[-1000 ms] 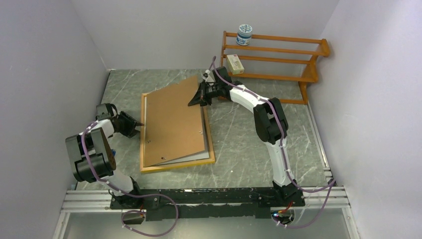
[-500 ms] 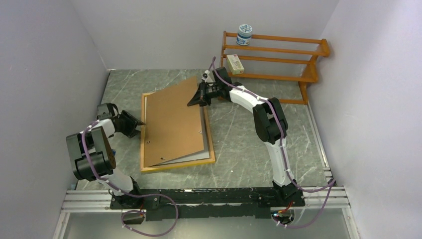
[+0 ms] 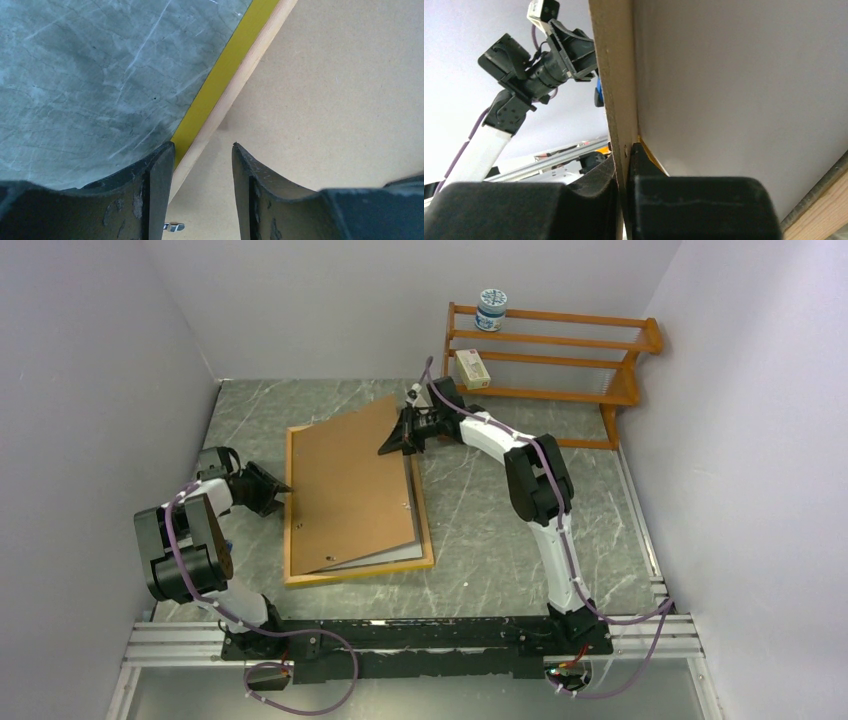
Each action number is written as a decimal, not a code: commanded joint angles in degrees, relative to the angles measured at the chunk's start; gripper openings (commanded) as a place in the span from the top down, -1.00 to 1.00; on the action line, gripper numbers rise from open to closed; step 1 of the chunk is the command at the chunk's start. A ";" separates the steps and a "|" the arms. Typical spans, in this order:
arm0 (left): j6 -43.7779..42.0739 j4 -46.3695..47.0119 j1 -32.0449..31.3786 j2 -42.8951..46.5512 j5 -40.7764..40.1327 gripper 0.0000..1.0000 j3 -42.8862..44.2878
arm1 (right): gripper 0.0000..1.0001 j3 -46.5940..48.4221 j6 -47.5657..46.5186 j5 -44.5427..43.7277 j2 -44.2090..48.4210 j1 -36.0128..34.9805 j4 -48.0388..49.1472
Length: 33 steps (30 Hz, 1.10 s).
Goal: Put the photo into the frame
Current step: Turn over the photo frame item on the photo frame.
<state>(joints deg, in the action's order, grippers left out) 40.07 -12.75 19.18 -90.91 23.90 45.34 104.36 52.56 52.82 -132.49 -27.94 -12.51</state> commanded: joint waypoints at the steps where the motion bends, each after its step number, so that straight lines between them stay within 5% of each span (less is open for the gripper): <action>1: -0.68 -0.34 -0.85 0.30 1.38 -0.01 1.40 | 0.76 4.66 -1.43 0.54 -1.17 -0.22 -3.08; 19: 0.21 -3.29 -1.14 1.71 0.47 -0.14 2.54 | -0.39 8.98 -14.50 -16.24 0.18 -1.05 -18.95; 33: -1.05 -7.62 -1.51 1.51 -1.90 -0.60 4.65 | -0.55 8.92 -22.43 -37.26 3.36 -2.23 -30.28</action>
<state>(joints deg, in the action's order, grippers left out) 39.88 -18.81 18.00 -90.89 22.63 47.68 115.00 33.32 24.49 -134.85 -30.41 -39.55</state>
